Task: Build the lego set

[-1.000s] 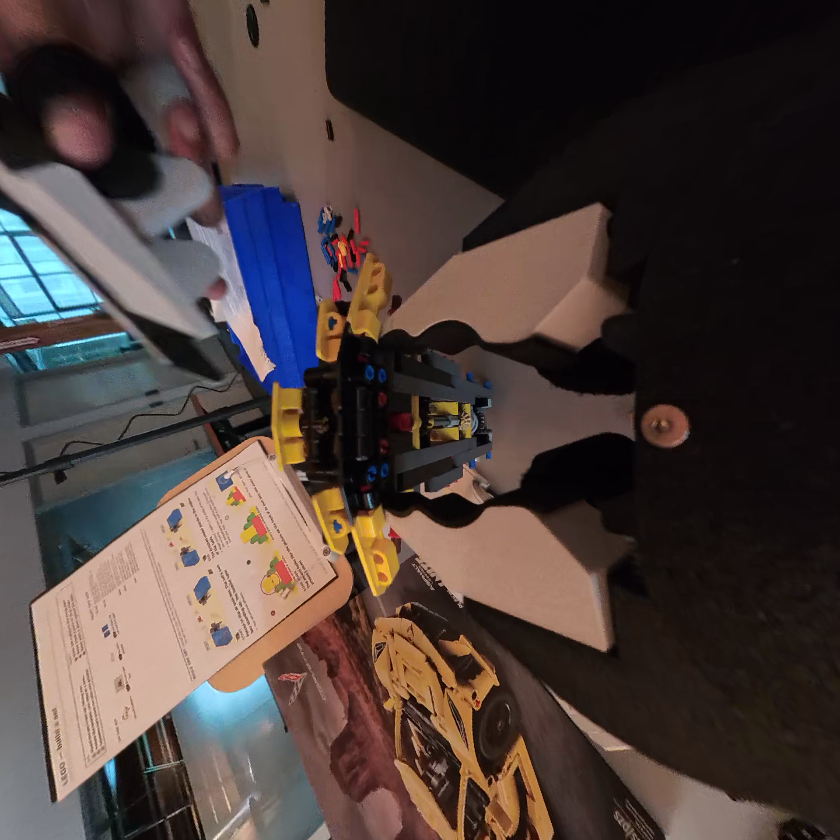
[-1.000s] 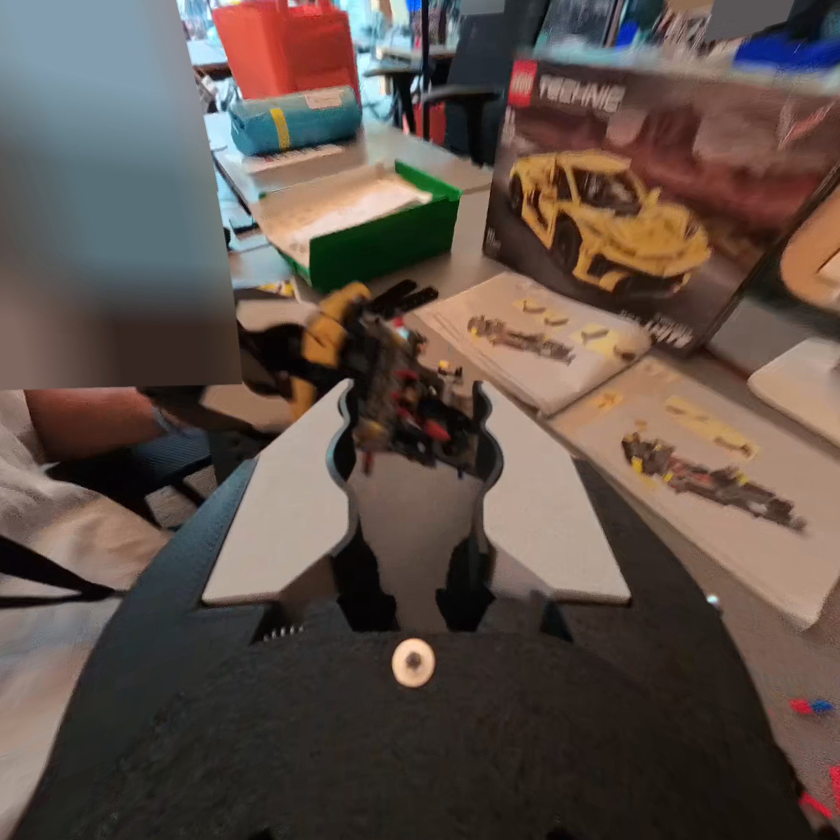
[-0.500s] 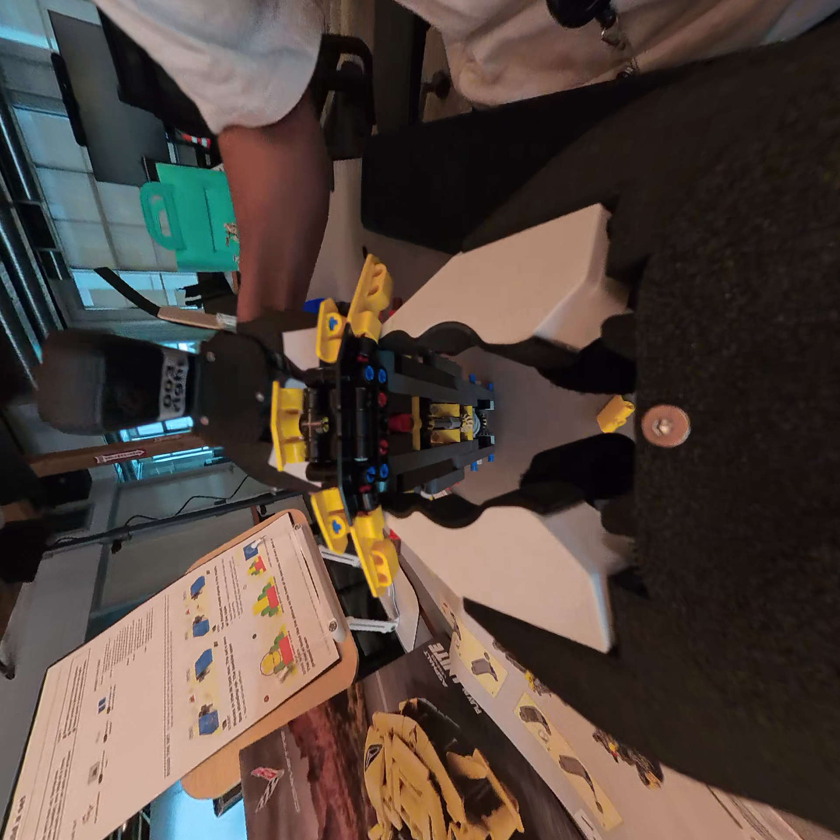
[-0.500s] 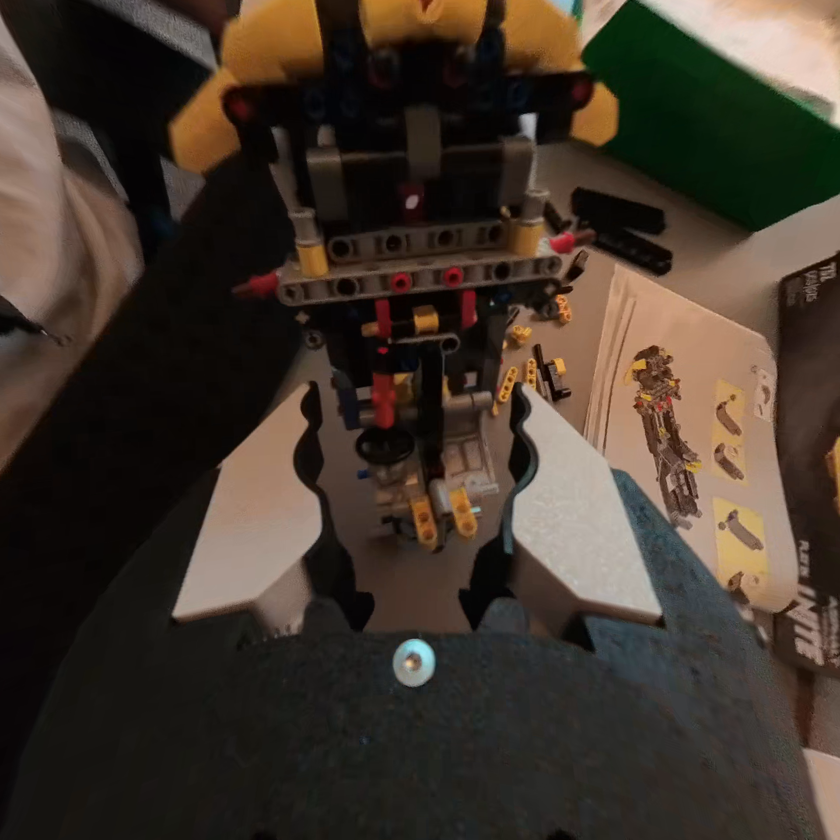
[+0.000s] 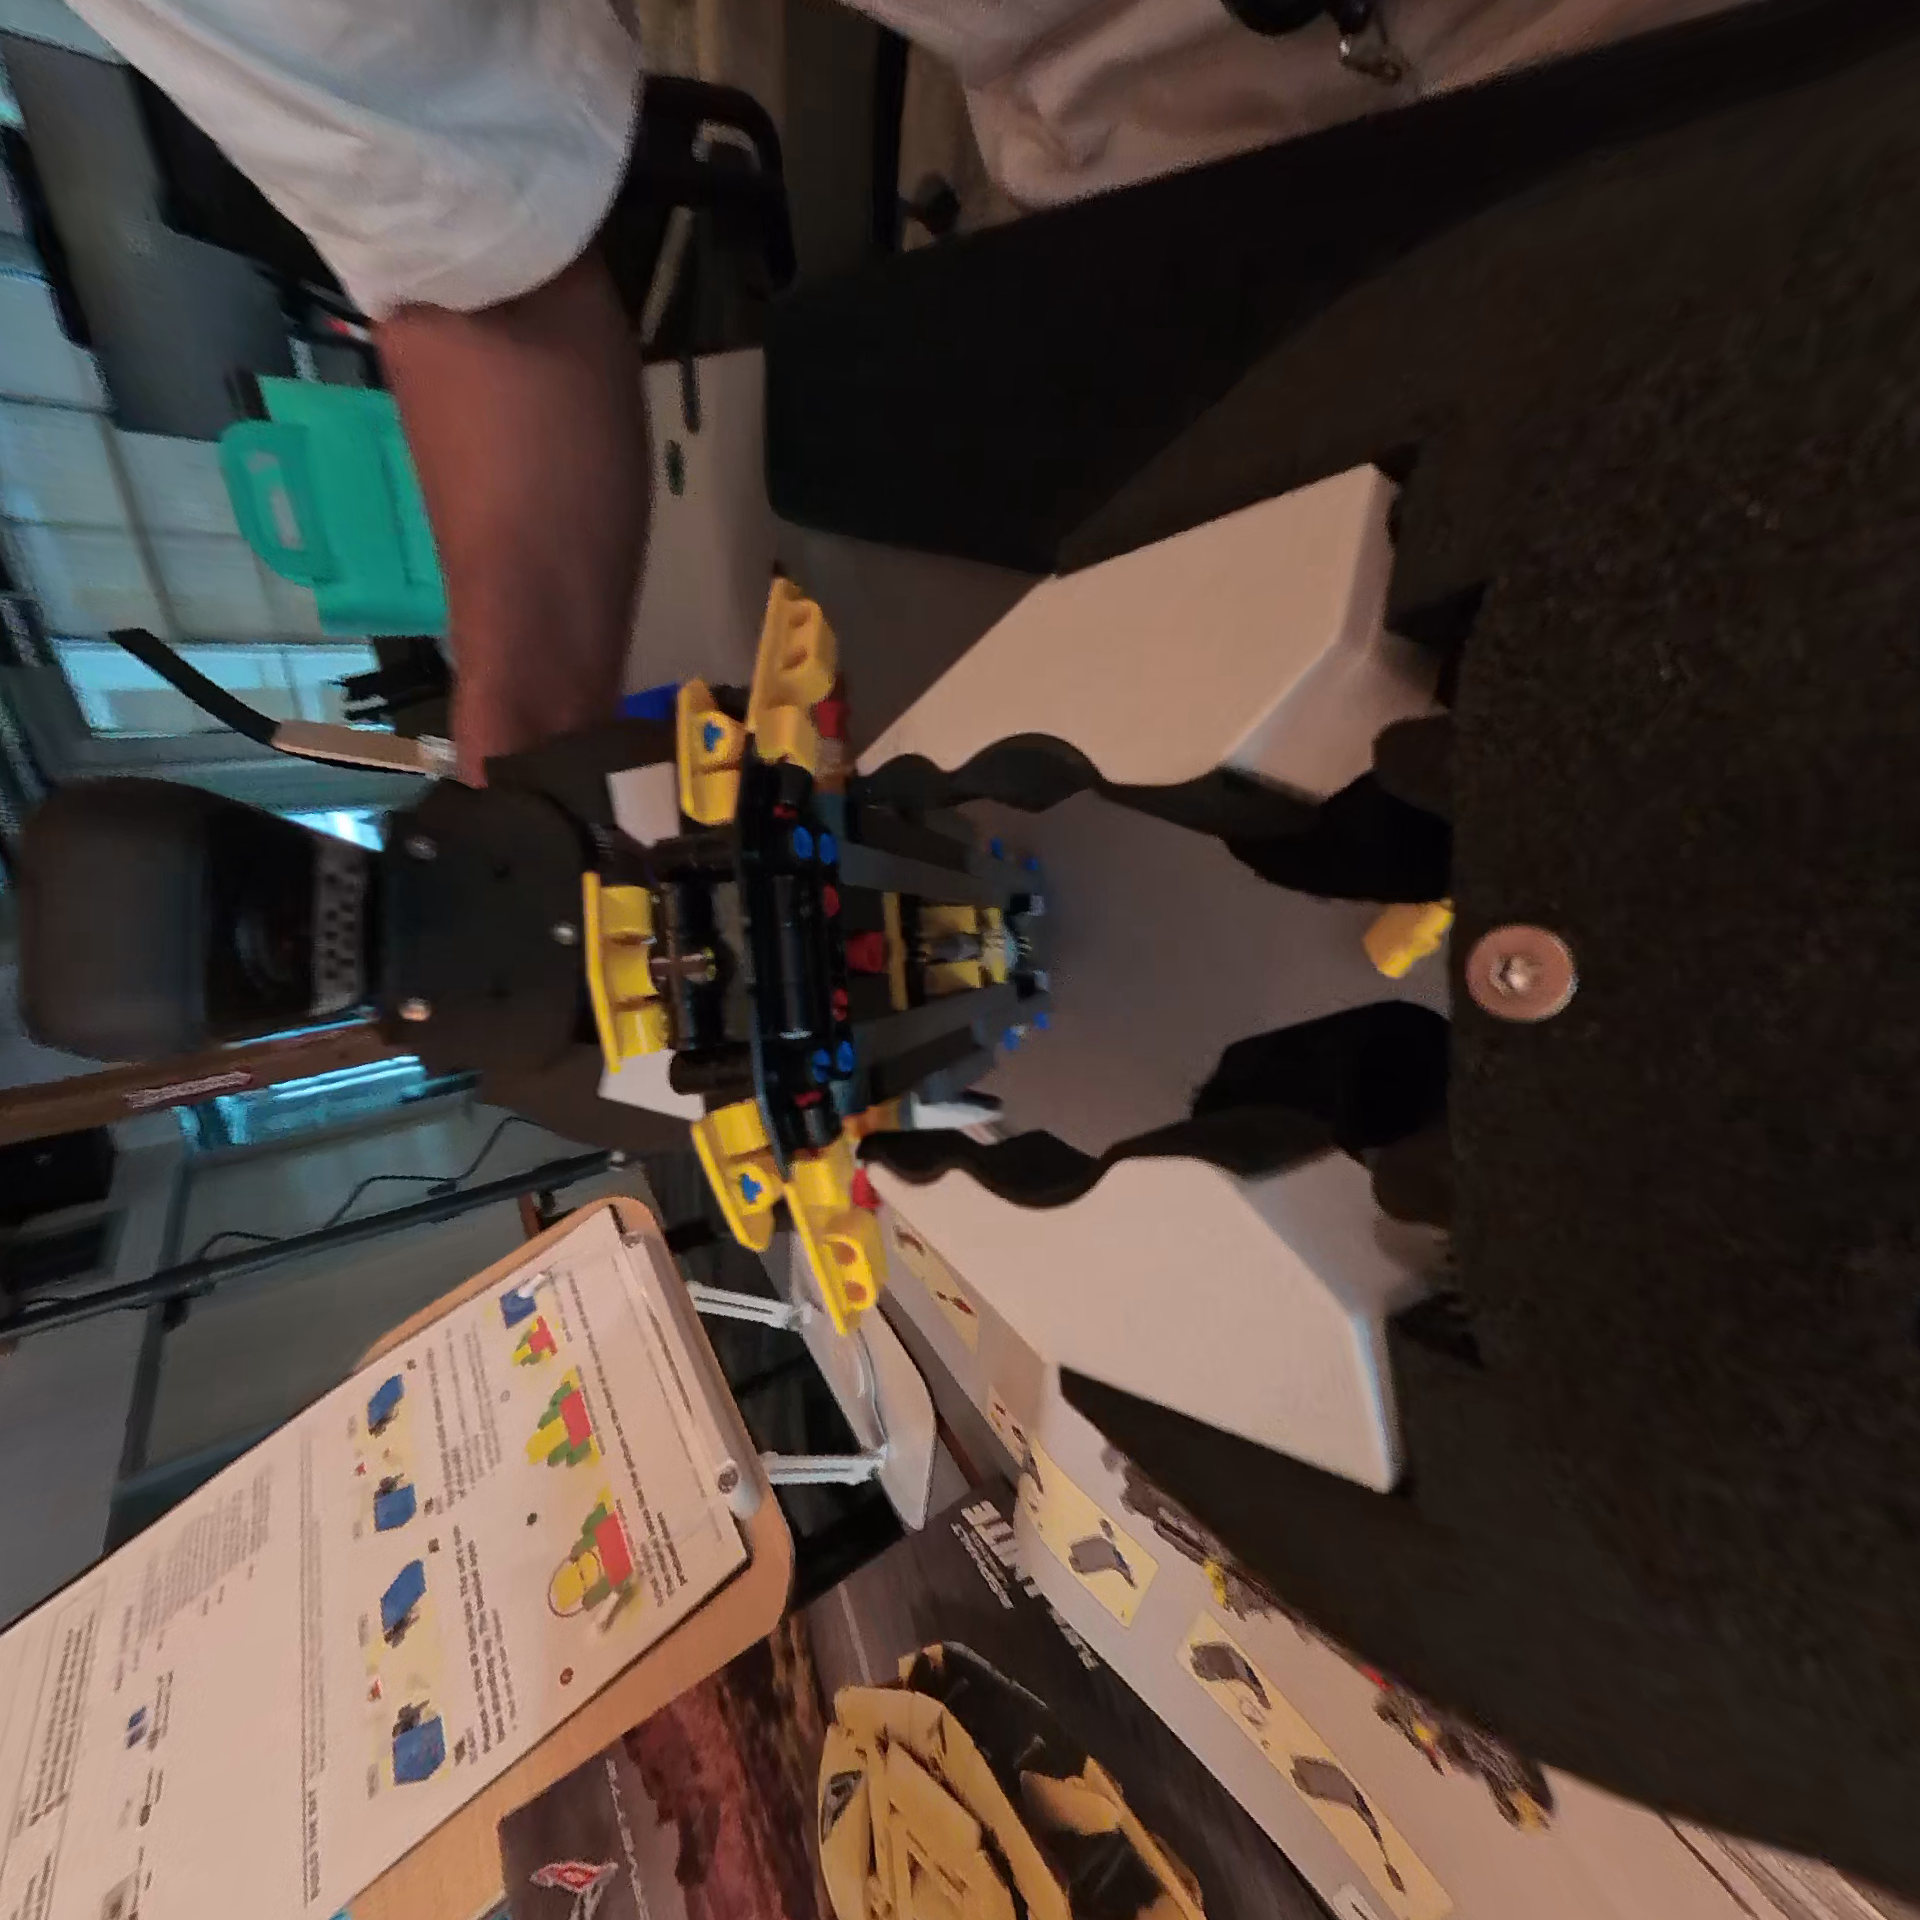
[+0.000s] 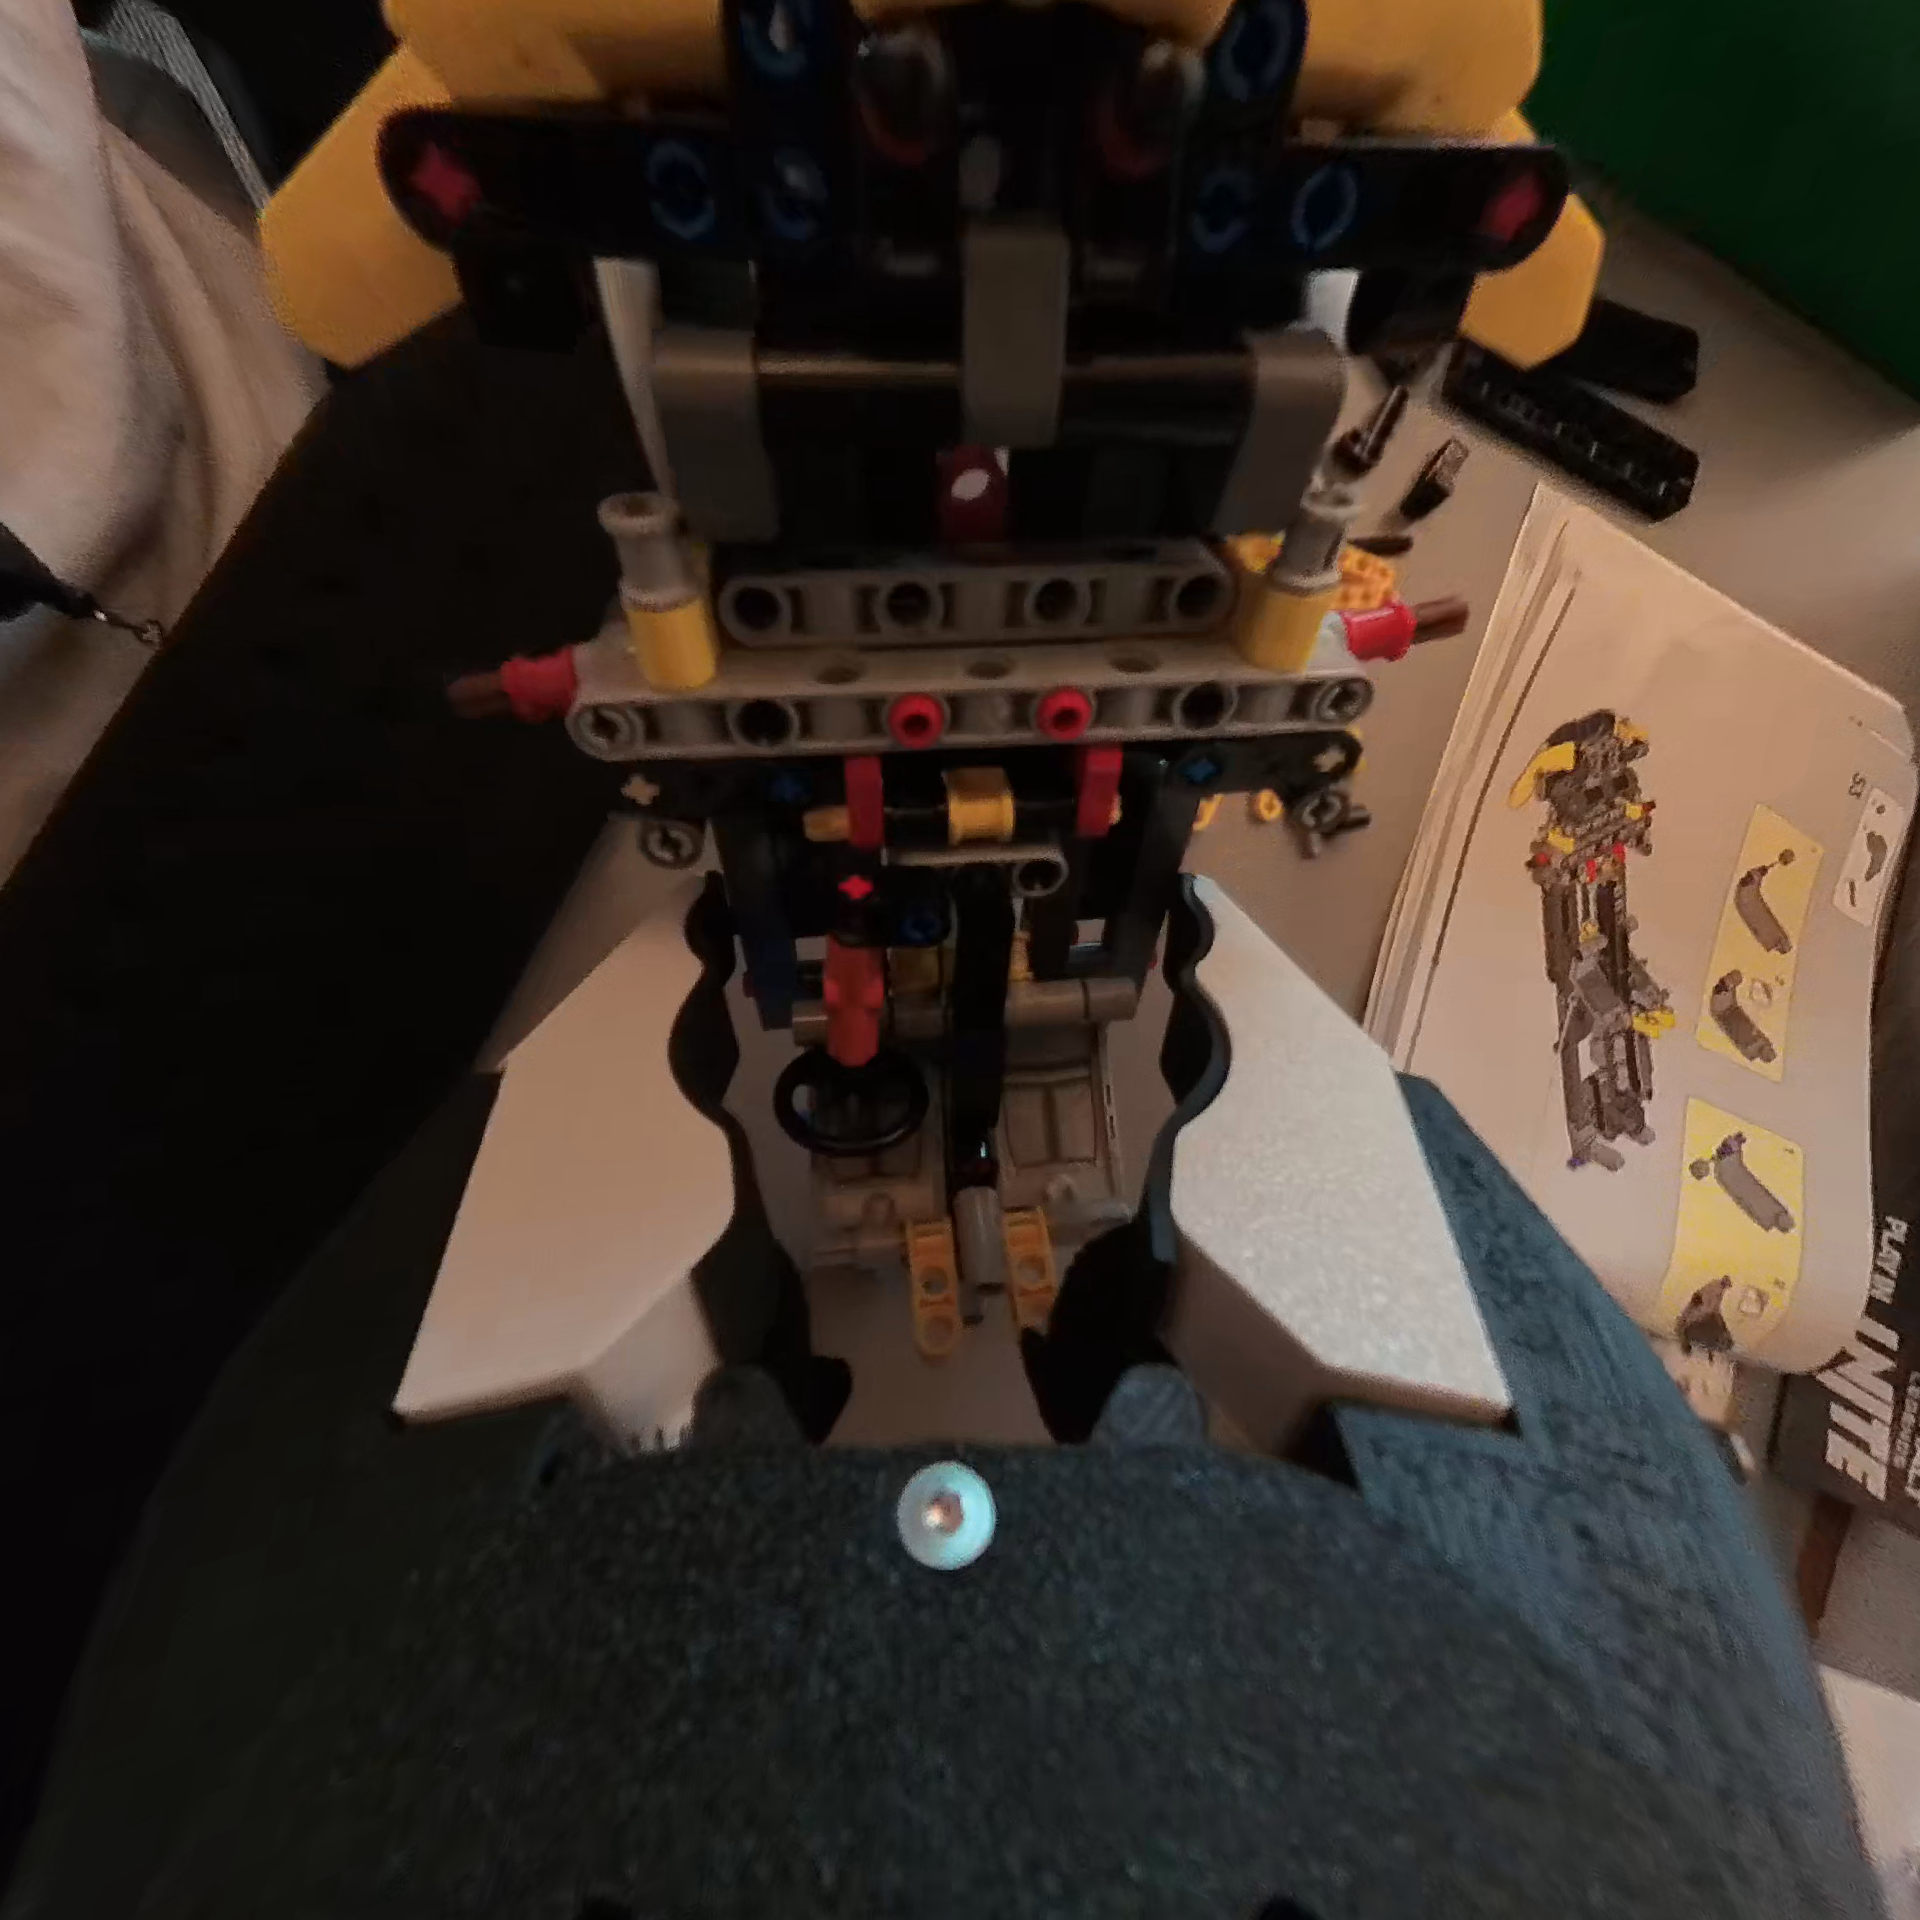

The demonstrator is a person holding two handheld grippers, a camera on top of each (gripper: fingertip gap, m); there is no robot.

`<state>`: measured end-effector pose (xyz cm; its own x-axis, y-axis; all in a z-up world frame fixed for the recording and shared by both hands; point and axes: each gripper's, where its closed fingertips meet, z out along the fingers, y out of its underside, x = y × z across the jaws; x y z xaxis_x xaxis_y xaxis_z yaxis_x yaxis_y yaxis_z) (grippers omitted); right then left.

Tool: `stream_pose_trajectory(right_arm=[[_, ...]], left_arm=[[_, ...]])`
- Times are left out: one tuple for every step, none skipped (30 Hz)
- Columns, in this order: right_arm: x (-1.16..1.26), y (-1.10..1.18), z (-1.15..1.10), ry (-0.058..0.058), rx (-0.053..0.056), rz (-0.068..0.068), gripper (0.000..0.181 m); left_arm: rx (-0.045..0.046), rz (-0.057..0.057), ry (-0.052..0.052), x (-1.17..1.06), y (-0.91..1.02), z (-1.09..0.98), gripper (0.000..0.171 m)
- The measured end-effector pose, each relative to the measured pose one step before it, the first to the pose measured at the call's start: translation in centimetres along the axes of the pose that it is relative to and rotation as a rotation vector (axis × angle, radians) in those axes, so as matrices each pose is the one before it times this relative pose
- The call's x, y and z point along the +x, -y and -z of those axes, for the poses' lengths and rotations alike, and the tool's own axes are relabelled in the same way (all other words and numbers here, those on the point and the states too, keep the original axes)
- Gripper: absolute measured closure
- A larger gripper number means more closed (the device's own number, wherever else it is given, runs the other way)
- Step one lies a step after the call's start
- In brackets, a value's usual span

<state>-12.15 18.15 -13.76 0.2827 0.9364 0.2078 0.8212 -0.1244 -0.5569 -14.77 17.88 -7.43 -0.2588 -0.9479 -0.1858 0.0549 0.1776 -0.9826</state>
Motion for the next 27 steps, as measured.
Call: stream_pose_trajectory(right_arm=[[0.073,-0.622,0.211,-0.0079,-0.0295,0.0015,0.098],[0.203,-0.704,0.213,-0.0168,-0.0338,0.0063,0.098],[0.205,-0.677,0.192,-0.0157,-0.0295,0.0073,0.098],[0.067,-0.731,0.105,-0.0036,-0.0354,0.0008,0.098],[-0.002,-0.785,0.035,0.0018,-0.0416,0.0005,0.098],[-0.032,-0.772,-0.089,0.0012,-0.0421,0.0058,0.098],[-0.03,-0.843,-0.213,-0.0003,-0.0491,0.009,0.098],[-0.088,-0.858,-0.292,0.0039,-0.051,0.0071,0.098],[-0.224,-0.885,-0.387,0.0154,-0.0538,-0.0004,0.098],[-0.218,-0.824,-0.475,0.0167,-0.0532,-0.0054,0.098],[-0.166,-0.742,-0.536,0.0139,-0.053,-0.004,0.098],[-0.116,-0.519,-0.545,0.0102,-0.0441,-0.0043,0.098],[-0.148,-0.308,-0.554,0.0142,-0.0324,-0.0071,0.098],[-0.077,-0.181,-0.568,0.0125,-0.0252,-0.0073,0.098],[0.071,-0.08,-0.541,0.0042,-0.0136,-0.0023,0.098],[0.119,-0.045,-0.514,0.0007,-0.0053,-0.0014,0.098],[0.161,-0.148,-0.482,0.0003,-0.0083,-0.0055,0.098],[0.138,-0.257,-0.444,0.0018,-0.0154,-0.0076,0.098],[0.009,-0.04,-0.182,0.0164,-0.0022,-0.0165,0.098],[0.157,0.214,-0.048,0.0036,0.018,-0.0138,0.098],[0.105,0.029,-0.012,0.0001,0.0024,-0.0004,0.098],[0.041,-0.077,-0.01,0.0001,-0.0053,-0.0007,0.098],[0.0,-0.019,-0.014,0.0038,-0.0021,-0.0004,0.098],[-0.066,-0.082,-0.06,0.0136,0.0002,-0.0024,0.098],[-0.08,-0.105,-0.08,0.0214,0.007,-0.0092,0.098],[-0.107,-0.136,-0.133,0.0315,0.0112,-0.0177,0.098],[-0.173,-0.214,-0.177,0.0423,0.0116,-0.0234,0.098]], left_arm=[[-0.0293,-0.0118,0.0086,-0.178,-0.575,0.039,0.111],[-0.0161,-0.0054,0.0084,-0.177,-0.412,0.127,0.11],[-0.00994,-0.0016,0.0082,-0.185,-0.348,0.161,0.11],[-0.01817,0.002,0.0077,-0.202,-0.441,0.158,0.109],[-0.02229,0.0087,0.0011,-0.14,-0.49,0.129,0.105],[-0.02005,0.0109,0.0046,-0.205,-0.453,0.116,0.104],[-0.0127,0.0091,0.0068,-0.226,-0.342,0.135,0.104],[-0.01187,0.0108,-0.0052,-0.042,-0.334,0.104,0.105],[-0.01764,0.015,-0.0123,0.065,-0.379,0.029,0.105],[-0.01593,0.0101,-0.0018,-0.044,-0.346,-0.022,0.105],[-0.0056,0.0022,0.0033,-0.056,-0.211,-0.044,0.105],[-0.00183,0.0008,0.0086,-0.12,-0.147,-0.064,0.107],[-0.00014,0.0035,0.011,-0.173,-0.113,-0.107,0.108],[0.00277,0.0074,0.0071,-0.138,-0.072,-0.108,0.109],[0.00401,0.0087,0.0092,-0.199,-0.024,-0.084,0.111],[0.00221,0.0041,0.0103,-0.22,0.021,-0.037,0.111],[0.00378,0.0004,0.0145,-0.275,0.084,0.044,0.112],[0.00898,0.0037,0.0149,-0.295,0.14,0.092,0.114],[0.0073,0.012,0.011,-0.257,0.048,0.103,0.116],[0.00075,0.0156,0.0064,-0.205,-0.065,0.068,0.116],[-0.00044,0.0098,0.0026,-0.105,-0.068,0.065,0.115],[0.00299,0.0035,0.0043,-0.087,0.038,0.056,0.115],[0.00674,0.0034,0.0059,-0.113,0.129,0.045,0.115],[0.00597,0.0067,0.0026,-0.101,0.14,0.007,0.115],[0.00319,0.01,-0.0017,-0.059,0.064,-0.024,0.114],[0.00177,0.0109,-0.0025,-0.053,0.036,-0.023,0.114],[0.00233,0.0089,-0.0002,-0.073,0.014,-0.003,0.114]])
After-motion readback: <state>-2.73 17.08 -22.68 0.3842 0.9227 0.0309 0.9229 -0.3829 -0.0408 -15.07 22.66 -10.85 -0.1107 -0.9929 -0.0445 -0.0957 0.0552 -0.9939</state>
